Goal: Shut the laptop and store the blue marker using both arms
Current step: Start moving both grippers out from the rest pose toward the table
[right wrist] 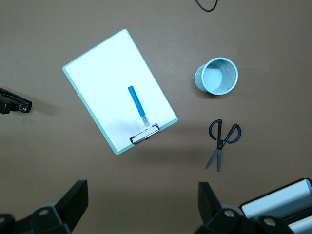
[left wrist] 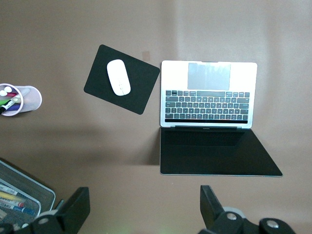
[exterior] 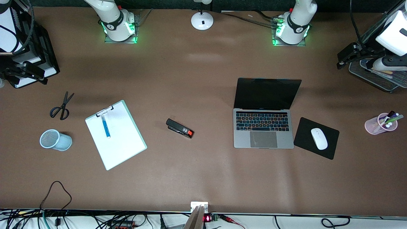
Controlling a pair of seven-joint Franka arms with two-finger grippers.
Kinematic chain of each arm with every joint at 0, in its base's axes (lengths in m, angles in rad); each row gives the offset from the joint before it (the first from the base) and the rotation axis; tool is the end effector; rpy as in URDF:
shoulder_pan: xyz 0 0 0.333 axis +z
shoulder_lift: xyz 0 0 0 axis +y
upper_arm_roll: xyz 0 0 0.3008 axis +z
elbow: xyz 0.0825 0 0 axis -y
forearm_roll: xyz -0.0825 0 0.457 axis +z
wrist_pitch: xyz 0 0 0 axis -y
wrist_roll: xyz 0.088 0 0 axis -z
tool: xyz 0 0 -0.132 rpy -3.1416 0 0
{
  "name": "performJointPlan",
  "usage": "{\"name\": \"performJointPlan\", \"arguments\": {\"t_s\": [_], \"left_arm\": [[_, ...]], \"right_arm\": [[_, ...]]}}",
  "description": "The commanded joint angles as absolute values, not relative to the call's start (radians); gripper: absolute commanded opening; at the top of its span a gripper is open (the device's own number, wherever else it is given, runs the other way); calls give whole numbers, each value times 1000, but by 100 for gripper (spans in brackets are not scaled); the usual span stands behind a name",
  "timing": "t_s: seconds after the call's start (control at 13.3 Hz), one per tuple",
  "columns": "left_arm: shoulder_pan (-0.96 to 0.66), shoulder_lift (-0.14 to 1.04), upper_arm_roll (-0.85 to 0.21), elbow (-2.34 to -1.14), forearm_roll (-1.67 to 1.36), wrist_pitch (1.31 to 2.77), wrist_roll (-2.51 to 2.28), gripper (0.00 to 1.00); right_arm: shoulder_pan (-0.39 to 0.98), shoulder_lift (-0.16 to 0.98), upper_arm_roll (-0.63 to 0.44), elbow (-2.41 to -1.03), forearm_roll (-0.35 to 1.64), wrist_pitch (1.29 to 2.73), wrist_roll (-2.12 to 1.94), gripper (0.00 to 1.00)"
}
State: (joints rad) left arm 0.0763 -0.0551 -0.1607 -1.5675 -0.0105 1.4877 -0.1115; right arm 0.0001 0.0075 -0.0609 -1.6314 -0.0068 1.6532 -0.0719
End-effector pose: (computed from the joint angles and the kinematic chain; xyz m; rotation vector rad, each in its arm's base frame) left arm 0.5997 -0.0545 0.6123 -3.1402 -0.0419 0.0400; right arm 0.6350 -0.0394 0.5537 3.1333 0.0182 0.0216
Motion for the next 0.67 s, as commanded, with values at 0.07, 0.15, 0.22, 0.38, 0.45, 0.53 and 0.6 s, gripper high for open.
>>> {"name": "performJointPlan", "arguments": {"t_s": [0.07,0.15,0.22,0.38,0.45,0.53,0.6], "left_arm": [[81,-49,-164,-1555,-38,1483,-92,100],[81,-49,-164,-1555,-38,1483,-92,100],[81,-49,-164,-1557,-38,1480,-92,100],[77,-49,-164,-1572,-38,1470,-95,100],[75,-49,-166,-1581,-40,1459,-104,100],[75,-49,-170,-1592,-43,1451,-107,100],[75,-49,-176,-1606,-44,1445,-116,100]], "right_arm": [[-5,-6,-49,-1629,-21,1637,-60,100],[-3,-5,-49,-1629,-21,1635,-60,100],[-5,0,-49,-1629,-20,1638,-57,100],[-6,23,-49,-1629,-8,1657,-55,100],[-6,40,-49,-1629,-8,1695,-55,100],[-2,61,-49,-1629,-6,1731,-52,100],[3,80,-49,-1629,-2,1758,-48,100]]}}
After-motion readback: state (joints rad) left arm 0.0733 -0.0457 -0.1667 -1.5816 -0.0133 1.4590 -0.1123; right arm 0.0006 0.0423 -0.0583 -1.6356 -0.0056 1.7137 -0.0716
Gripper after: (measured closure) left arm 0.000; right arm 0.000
